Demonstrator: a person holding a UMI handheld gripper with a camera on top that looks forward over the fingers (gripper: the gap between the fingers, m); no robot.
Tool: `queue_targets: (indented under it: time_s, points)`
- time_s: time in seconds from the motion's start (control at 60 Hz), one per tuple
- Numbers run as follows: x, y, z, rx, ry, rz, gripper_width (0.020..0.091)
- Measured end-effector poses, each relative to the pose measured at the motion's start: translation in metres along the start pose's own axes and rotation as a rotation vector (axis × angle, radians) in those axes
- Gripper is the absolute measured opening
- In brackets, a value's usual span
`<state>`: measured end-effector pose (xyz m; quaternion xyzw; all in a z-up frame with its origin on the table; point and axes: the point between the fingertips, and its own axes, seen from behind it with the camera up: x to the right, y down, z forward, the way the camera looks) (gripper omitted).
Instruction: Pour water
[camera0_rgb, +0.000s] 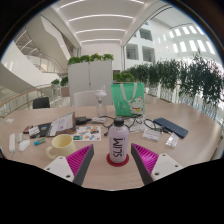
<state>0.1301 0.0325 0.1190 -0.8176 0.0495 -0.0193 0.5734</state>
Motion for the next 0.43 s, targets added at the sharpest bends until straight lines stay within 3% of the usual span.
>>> queue_targets:
  time_s: [0.15, 0.433]
  points:
    - [-0.032, -0.037, -0.104, 0.025, 0.020, 0.022, 0.0835]
    - [-0.080, -0.062, -0.259, 0.056, 0.022, 0.041, 0.0829]
